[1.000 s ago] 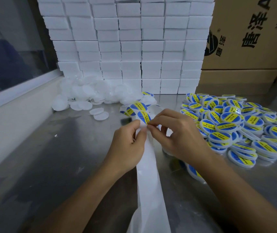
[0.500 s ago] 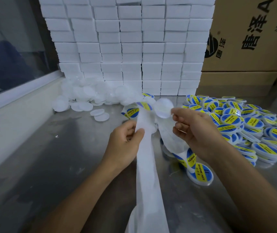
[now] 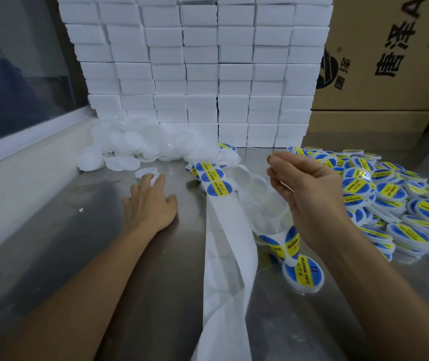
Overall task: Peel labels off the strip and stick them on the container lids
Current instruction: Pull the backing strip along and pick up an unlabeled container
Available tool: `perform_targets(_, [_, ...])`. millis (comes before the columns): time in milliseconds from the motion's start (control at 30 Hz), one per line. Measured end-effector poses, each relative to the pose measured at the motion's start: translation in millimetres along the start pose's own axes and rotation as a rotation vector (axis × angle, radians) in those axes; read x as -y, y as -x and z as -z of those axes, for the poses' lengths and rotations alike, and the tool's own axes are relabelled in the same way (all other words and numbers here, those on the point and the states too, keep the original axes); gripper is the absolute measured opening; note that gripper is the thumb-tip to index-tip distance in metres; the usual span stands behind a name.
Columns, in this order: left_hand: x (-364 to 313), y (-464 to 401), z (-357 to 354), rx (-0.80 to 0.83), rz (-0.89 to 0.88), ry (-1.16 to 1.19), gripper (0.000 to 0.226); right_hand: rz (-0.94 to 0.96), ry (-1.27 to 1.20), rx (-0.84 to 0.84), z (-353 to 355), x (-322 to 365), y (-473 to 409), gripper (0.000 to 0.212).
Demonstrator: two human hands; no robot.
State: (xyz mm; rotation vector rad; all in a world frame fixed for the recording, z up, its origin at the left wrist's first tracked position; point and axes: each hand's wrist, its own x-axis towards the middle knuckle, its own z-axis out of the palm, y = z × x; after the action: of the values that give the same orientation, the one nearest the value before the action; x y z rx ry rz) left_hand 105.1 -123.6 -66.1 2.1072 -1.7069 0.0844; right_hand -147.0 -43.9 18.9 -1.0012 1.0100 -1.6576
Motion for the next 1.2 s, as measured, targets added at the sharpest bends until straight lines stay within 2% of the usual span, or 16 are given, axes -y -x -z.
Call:
perform_targets(133, [-2, -21, 1, 0.059, 0.08, -0.117, 0.048, 0.06, 0.083, 0.014, 0, -2, 0, 0.015])
perform_targets(200, [-3, -29, 0, 0.025, 0.107, -0.123, 0.041, 0.064, 0.087, 0.009, 0, -2, 0, 0.013])
perform_targets(333, [3, -40, -1, -0.062, 0.175, 0.025, 0.02, 0.066, 0.104, -0.01, 0, -3, 0, 0.01])
perform_targets(433, [4, -41, -1, -0.094, 0.183, 0.07, 0.015, 0.072, 0.123, -0.015, -1, -4, 1, 0.009])
perform_targets(533, [7, -41, -3, -0.148, 0.225, 0.355, 0.018, 0.076, 0.129, -0.007, -2, -5, 2, 0.009])
perform_targets(600, [12, -40, -4, -0.187, 0.257, 0.581, 0.011, 0.077, 0.129, -0.005, -1, -5, 1, 0.007])
perform_targets(667, [16, -38, -3, -0.247, 0.276, 0.685, 0.006, 0.078, 0.139, -0.001, -1, -6, 1, 0.005])
perform_targets(933, [19, -43, -8, -0.317, 0.305, 0.708, 0.007, 0.086, 0.162, 0.0, 1, -11, -1, 0.007])
perform_targets(1067, [20, -41, -12, -0.24, 0.218, 0.706, 0.011, 0.108, 0.163, 0.0, 1, -12, -1, 0.008])
perform_targets(1200, [22, -33, -11, -0.178, 0.191, 0.778, 0.023, 0.132, 0.191, 0.008, 1, -13, -2, 0.023])
